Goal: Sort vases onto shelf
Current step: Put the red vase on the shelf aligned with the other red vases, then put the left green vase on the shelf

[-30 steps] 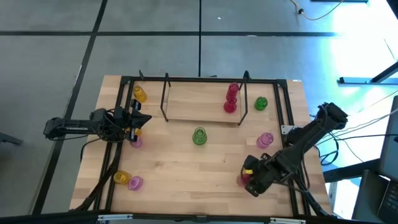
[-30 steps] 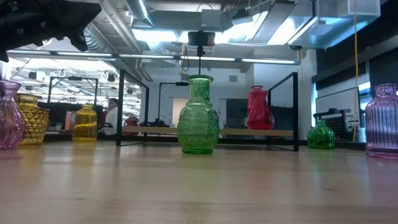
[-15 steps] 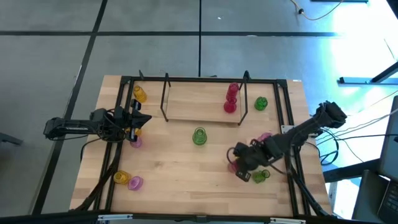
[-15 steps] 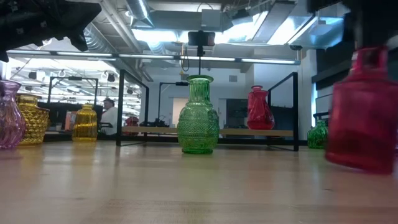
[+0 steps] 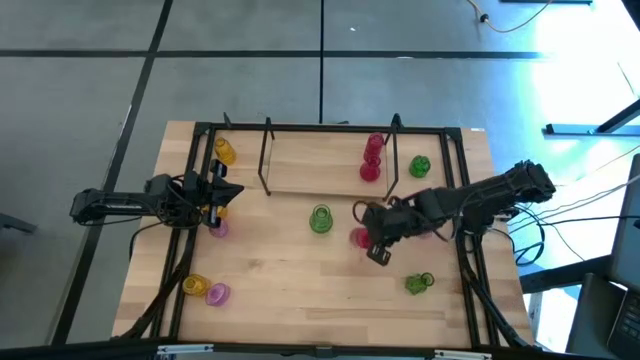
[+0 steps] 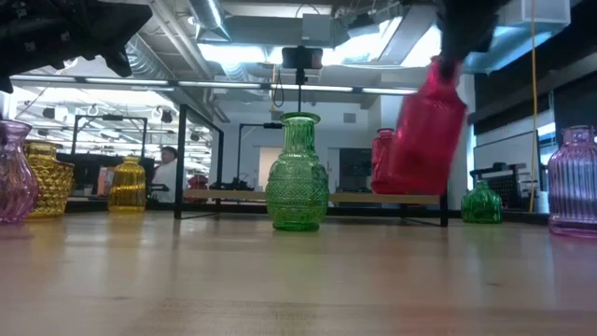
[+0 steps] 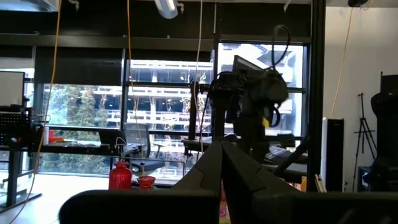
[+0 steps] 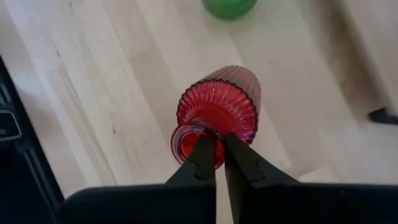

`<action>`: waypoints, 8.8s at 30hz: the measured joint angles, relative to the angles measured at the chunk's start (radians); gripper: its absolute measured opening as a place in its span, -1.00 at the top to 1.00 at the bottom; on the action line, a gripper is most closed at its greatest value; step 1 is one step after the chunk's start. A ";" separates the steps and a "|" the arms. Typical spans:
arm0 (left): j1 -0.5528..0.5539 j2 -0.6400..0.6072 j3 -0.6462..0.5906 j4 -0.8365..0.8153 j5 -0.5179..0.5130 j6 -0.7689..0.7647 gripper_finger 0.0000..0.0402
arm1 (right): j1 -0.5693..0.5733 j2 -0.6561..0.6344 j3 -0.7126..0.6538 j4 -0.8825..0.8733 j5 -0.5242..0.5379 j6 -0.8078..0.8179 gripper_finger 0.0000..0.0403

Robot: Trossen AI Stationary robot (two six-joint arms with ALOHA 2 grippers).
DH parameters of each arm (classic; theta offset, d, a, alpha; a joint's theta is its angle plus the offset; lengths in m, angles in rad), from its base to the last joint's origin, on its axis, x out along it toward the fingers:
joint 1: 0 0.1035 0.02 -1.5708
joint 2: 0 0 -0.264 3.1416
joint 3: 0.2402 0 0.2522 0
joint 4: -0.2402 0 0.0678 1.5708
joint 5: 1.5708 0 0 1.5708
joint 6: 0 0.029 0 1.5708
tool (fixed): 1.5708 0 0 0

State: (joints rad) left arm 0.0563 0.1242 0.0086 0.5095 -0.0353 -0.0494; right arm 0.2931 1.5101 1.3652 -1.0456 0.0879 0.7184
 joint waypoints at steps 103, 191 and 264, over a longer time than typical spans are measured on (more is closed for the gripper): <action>0.000 0.000 0.000 0.000 0.019 0.000 0.99 | -0.531 0.056 0.103 -0.232 0.065 -0.312 1.00; -0.001 0.661 0.172 -0.005 0.026 -0.054 0.99 | -0.144 0.143 -0.107 0.738 0.003 -0.608 -0.31; -0.031 0.669 0.171 0.015 -0.008 -0.098 0.99 | -0.182 0.407 0.229 0.250 0.120 -0.595 0.92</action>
State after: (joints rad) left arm 0.0254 0.7933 0.1799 0.5243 -0.0429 -0.1474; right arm 0.1108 1.9172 1.5945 -0.7959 0.2077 0.1233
